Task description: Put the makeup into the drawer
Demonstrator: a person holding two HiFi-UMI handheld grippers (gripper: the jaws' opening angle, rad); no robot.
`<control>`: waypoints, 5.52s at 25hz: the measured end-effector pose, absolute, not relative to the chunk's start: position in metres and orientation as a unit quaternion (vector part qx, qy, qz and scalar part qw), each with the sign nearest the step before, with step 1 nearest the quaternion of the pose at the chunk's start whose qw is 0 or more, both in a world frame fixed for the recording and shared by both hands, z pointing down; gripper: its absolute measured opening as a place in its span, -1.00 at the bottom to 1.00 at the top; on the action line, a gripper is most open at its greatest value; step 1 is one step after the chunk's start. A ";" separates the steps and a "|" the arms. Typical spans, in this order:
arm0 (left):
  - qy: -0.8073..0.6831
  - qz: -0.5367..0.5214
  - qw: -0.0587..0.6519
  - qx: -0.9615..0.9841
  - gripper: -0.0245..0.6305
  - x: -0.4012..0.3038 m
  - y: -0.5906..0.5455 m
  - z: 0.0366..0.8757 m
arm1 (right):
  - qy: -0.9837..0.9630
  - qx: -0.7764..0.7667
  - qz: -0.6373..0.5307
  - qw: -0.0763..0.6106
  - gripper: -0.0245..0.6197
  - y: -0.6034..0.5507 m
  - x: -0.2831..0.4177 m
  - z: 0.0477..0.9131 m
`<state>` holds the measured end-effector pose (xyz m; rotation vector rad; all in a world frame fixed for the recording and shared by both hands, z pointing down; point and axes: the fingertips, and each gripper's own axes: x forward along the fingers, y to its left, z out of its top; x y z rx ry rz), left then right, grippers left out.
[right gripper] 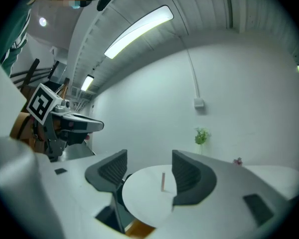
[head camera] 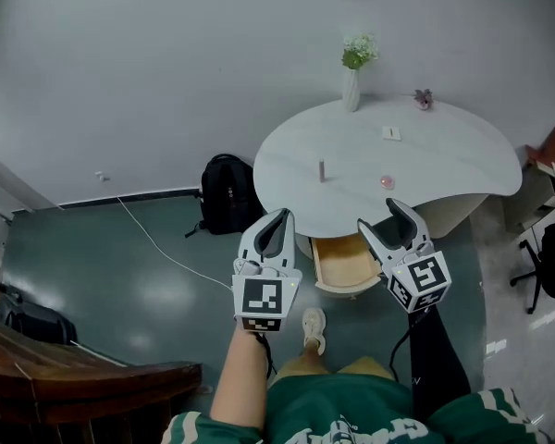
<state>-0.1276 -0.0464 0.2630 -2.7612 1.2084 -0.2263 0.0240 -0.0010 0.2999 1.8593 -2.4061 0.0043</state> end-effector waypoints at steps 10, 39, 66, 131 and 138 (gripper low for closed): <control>0.346 -0.082 0.046 -0.933 -0.93 -0.097 -0.167 0.304 | -0.786 0.606 0.059 0.102 -0.11 -0.149 0.012 0.385; 0.359 -0.139 -0.024 -0.922 -0.93 -0.110 -0.270 0.419 | -0.773 0.592 0.153 0.169 -0.69 -0.281 0.030 0.554; 0.386 -0.106 0.012 -0.916 -0.93 0.001 -0.152 0.359 | -0.783 0.615 0.052 0.086 -0.69 -0.099 0.140 0.380; 0.484 -0.225 -0.072 -0.843 -0.93 -0.177 -0.096 0.527 | -0.747 0.375 0.201 0.511 -0.06 -0.087 -0.012 0.815; 0.477 -0.223 -0.048 -0.849 -0.93 -0.169 -0.085 0.505 | -0.783 0.413 0.178 0.431 -0.10 -0.089 -0.026 0.742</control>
